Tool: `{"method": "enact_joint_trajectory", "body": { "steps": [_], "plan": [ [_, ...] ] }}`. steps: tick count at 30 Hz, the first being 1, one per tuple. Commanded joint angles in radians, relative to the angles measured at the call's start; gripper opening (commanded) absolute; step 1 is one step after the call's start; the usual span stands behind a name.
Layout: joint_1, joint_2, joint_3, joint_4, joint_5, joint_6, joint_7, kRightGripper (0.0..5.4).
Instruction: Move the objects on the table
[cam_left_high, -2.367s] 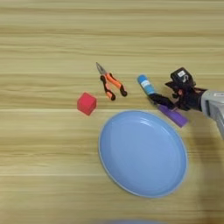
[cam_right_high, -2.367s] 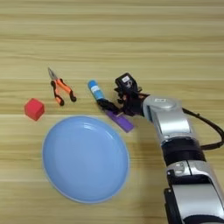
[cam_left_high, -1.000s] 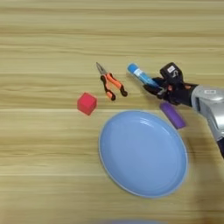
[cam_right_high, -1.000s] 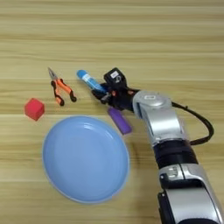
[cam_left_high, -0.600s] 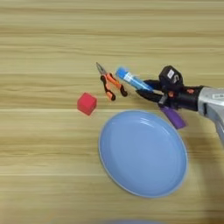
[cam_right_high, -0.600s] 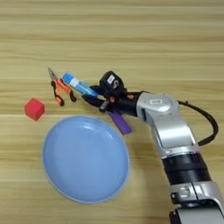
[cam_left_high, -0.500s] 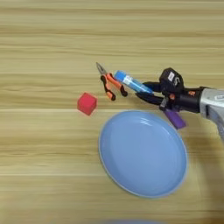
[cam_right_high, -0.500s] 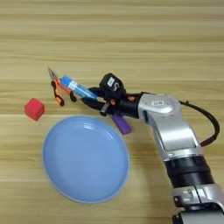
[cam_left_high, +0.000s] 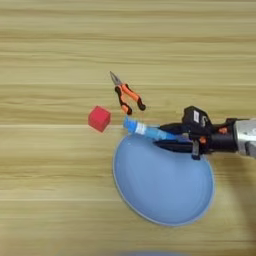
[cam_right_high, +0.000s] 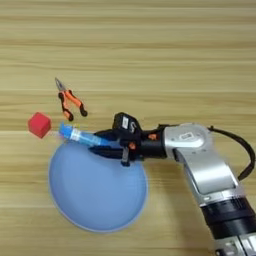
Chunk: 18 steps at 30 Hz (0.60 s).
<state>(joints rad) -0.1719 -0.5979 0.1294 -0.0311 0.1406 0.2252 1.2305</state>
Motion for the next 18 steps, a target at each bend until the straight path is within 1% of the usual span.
{"method": "enact_joint_trajectory", "body": {
  "steps": [1,8,18],
  "plan": [
    [-0.041,-0.042,-0.002,-0.01,-0.013,-0.04,-0.021,1.39],
    [-0.042,-0.037,0.031,0.051,-0.049,-0.07,-0.03,1.39],
    [-0.047,-0.036,0.04,0.106,-0.058,-0.101,-0.022,1.39]
  ]
}}
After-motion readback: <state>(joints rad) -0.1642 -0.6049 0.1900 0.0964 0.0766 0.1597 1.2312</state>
